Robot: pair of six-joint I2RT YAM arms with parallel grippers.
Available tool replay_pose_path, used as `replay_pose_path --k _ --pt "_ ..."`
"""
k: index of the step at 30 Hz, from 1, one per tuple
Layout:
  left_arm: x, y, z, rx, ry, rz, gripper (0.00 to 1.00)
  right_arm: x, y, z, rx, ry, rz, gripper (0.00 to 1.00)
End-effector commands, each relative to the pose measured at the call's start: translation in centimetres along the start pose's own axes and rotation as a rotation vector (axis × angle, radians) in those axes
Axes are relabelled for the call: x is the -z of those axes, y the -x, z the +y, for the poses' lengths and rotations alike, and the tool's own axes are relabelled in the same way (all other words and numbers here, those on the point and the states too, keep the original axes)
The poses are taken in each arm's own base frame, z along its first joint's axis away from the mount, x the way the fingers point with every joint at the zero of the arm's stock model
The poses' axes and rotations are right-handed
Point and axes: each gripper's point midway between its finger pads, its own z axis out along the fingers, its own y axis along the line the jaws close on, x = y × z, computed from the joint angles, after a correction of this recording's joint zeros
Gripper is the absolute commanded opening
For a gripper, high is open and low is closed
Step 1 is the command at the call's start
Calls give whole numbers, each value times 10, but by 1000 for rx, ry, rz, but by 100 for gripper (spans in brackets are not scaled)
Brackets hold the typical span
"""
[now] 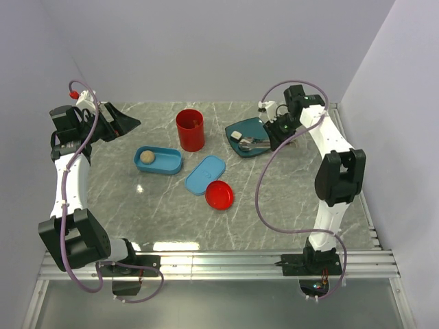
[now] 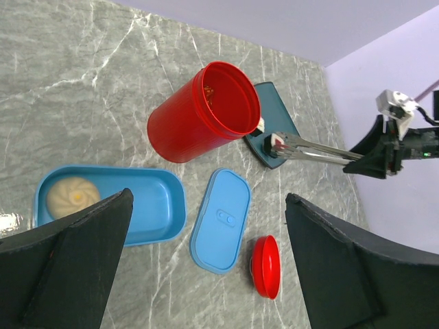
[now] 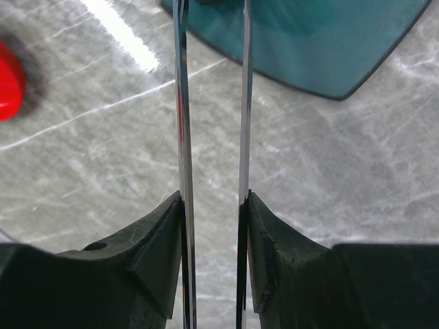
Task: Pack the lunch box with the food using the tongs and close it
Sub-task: Pick up the food using the clamp, then place the food into the lunch box
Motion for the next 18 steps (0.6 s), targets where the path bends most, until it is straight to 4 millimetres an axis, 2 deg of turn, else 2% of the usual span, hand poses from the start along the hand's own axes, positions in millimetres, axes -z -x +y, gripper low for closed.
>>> replay_pose_path --k 1,4,8,9,11,12,15,16,18 --pt "5 16 -11 -67 -24 -41 99 48 14 23 64 -14 -83 30" --pt "5 17 -11 -65 -26 -46 99 51 14 46 92 25 -64 29" --pt "4 17 -12 -59 -30 -48 99 50 24 84 177 54 -60 29" --pt "5 18 -12 -59 -26 -49 100 50 31 104 224 73 -64 29" --pt "5 19 -13 -64 -24 -50 99 50 41 121 255 82 -84 29" --pt "5 19 -13 -62 -21 -51 100 49 52 138 293 95 -100 29" --pt "5 18 -14 -53 -26 -51 99 47 81 161 318 113 -154 29" --pt "5 18 -14 -49 -28 -51 99 44 90 179 338 138 -165 29" --pt "4 18 -14 -40 -33 -53 99 38 111 190 352 149 -193 29"
